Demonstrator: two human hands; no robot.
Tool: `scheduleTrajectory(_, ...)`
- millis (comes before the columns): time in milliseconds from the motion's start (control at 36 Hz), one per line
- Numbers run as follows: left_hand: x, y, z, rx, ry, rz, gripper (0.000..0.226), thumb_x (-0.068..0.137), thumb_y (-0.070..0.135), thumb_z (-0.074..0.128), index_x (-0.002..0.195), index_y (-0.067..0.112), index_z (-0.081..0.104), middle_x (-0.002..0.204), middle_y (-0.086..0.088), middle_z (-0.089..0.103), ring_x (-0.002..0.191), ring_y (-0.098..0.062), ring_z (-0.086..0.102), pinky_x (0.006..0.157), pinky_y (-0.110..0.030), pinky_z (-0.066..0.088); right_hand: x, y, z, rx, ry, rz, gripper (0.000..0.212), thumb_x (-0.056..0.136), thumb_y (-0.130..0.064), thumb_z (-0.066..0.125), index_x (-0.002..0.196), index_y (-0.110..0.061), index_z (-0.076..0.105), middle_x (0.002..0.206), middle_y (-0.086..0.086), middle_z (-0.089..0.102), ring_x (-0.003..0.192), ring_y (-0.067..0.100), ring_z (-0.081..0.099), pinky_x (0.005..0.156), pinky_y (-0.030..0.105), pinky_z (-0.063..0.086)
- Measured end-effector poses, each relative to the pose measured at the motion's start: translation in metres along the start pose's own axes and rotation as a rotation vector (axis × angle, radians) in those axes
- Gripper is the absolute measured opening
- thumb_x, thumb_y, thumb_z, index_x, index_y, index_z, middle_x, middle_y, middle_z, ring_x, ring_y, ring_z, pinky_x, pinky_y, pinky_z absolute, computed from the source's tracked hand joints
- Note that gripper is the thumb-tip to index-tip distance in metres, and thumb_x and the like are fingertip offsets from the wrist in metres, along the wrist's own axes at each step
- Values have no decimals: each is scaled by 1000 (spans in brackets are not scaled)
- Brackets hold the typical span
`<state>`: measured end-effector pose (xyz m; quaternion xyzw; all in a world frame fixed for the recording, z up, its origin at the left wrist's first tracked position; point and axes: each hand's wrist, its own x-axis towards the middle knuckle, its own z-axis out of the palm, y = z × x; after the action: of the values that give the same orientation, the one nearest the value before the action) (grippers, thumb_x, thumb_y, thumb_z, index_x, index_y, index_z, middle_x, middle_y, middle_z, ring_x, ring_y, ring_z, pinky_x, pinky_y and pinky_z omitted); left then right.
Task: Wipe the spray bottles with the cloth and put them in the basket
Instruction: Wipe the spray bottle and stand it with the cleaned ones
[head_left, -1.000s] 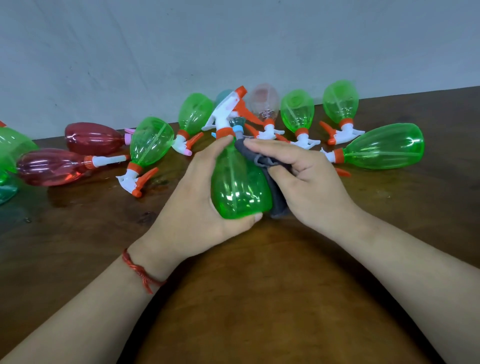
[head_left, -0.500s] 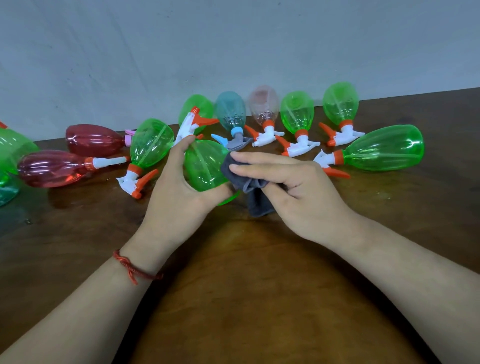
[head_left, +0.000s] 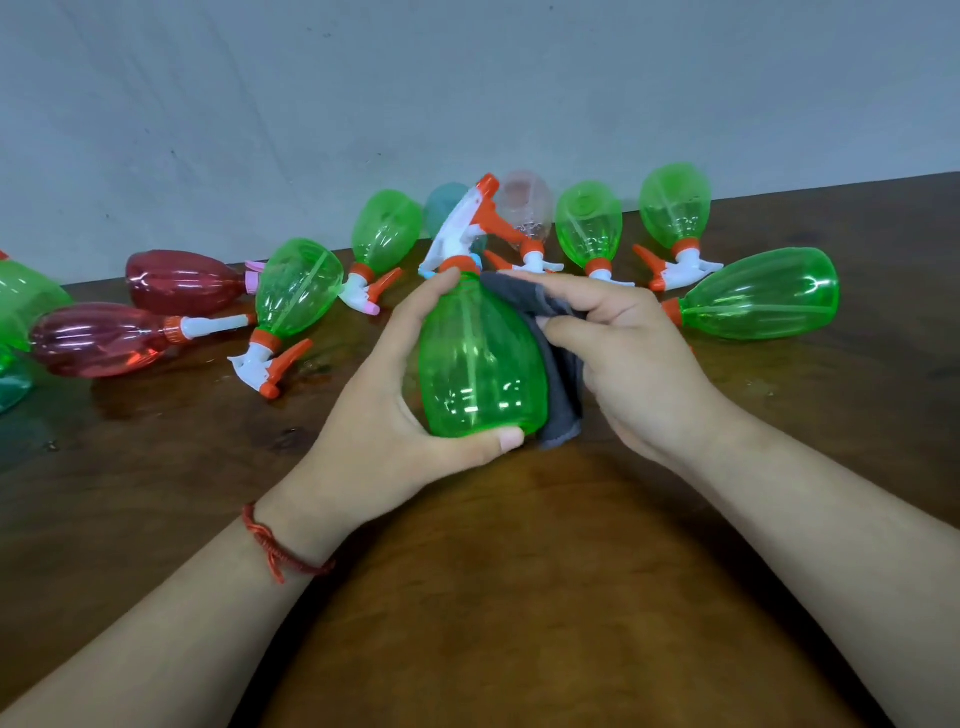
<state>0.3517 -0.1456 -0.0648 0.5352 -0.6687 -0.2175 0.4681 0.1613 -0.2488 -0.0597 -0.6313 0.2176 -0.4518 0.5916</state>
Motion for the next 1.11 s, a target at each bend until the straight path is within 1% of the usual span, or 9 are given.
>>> scheduleTrajectory(111,0,-1,-2,-89,-121,-44,121,71,17,98,168,32,27,163,11,47,148,-15,51,123,-49,43,0,4,0,34,58,5,50,96,16,47,130,-9,73,131,6,74,131,23,65,118,50,45)
scheduleTrajectory(250,3,-2,-5,113,-179,-6,120,69,36,100,166,36,28,164,20,40,152,-6,43,127,-41,37,-1,10,0,-3,157,31,46,93,17,50,123,-5,77,120,9,78,120,26,71,112,52,51)
scheduleTrajectory(361,4,-5,-4,207,-154,36,120,70,34,101,166,30,30,160,14,42,152,-10,43,126,-39,38,-2,7,1,-104,145,9,48,94,17,50,120,-10,79,118,2,79,119,19,72,110,48,53)
scheduleTrajectory(500,5,-9,-4,171,-82,47,117,71,32,101,165,33,32,159,9,50,148,-16,50,123,-45,43,-4,4,3,-290,120,-86,51,96,13,51,122,-22,78,122,-9,77,121,5,68,111,38,53)
scheduleTrajectory(583,6,-15,-5,77,-21,7,113,71,32,102,163,37,35,157,9,53,145,-18,54,120,-50,45,-6,4,4,-341,88,-134,57,94,13,51,121,-29,77,125,-13,76,125,4,66,113,38,51)
scheduleTrajectory(639,8,-18,-5,22,35,-29,111,70,37,102,161,39,38,155,10,56,144,-18,56,119,-51,46,-7,4,4,-372,65,-162,58,93,15,51,122,-28,77,129,-11,75,129,3,63,115,36,48)
scheduleTrajectory(750,11,-24,-8,-8,141,-103,106,67,47,101,156,45,42,150,13,60,139,-14,60,116,-50,48,-11,5,4,-474,3,-242,51,92,17,53,126,-14,77,137,-4,70,135,3,59,118,27,43)
scheduleTrajectory(944,15,-29,-13,22,259,-140,108,63,54,99,154,44,42,147,13,61,135,-10,62,116,-45,49,-15,6,6,-598,-83,-319,57,87,17,50,127,-15,77,140,-7,68,136,1,57,118,29,45)
scheduleTrajectory(1111,14,-27,-11,12,278,-169,107,65,59,99,154,44,42,149,14,60,137,-9,60,117,-45,48,-16,4,7,-588,-64,-331,58,89,19,51,128,-15,76,141,-8,67,136,1,57,118,28,44)
